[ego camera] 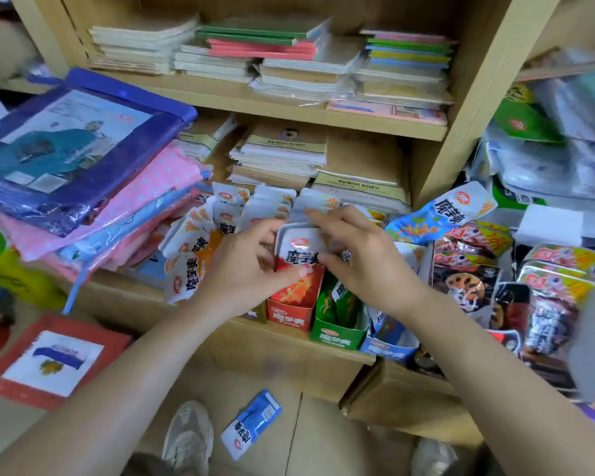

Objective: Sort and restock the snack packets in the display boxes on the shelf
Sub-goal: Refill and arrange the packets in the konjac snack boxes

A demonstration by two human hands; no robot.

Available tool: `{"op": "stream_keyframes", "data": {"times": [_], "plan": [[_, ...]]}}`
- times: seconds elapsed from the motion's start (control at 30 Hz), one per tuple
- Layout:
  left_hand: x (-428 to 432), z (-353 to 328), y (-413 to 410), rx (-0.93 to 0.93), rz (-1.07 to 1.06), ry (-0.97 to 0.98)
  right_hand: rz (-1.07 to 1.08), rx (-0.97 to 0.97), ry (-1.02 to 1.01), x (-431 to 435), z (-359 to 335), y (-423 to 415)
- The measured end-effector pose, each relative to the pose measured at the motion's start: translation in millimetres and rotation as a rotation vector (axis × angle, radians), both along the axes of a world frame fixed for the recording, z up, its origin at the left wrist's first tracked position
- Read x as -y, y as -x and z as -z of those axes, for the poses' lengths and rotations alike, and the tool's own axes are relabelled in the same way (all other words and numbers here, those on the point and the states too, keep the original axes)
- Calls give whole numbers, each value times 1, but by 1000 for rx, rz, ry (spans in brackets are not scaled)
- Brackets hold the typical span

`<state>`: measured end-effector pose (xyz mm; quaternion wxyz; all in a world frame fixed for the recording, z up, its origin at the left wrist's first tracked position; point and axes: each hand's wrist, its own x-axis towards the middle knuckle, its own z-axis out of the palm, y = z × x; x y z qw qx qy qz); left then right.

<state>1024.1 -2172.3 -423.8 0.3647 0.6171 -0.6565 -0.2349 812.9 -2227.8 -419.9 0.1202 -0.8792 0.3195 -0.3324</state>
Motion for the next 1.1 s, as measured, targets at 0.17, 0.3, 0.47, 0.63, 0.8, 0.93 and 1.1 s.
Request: {"op": "stream_keyframes", "data": {"times": [0.17,0.3,0.47,0.63,0.8,0.93,1.1], "plan": [[8,10,13,194,-198,115,254,145,42,-3,-14,42],[11,11,20,225,-257,117,489,-45,11,7,-11,84],[8,15,25,310,-287,186,518,-242,37,4,16,100],[0,13,35,391,-207,418,549,-298,55,1,28,101],[-9,10,67,425,7,693,476,-167,119,-2,21,105],[-14,15,98,508,102,470,453,-67,184,-13,5,114],[-7,20,110,522,142,421,516,228,122,-24,-12,128]]}}
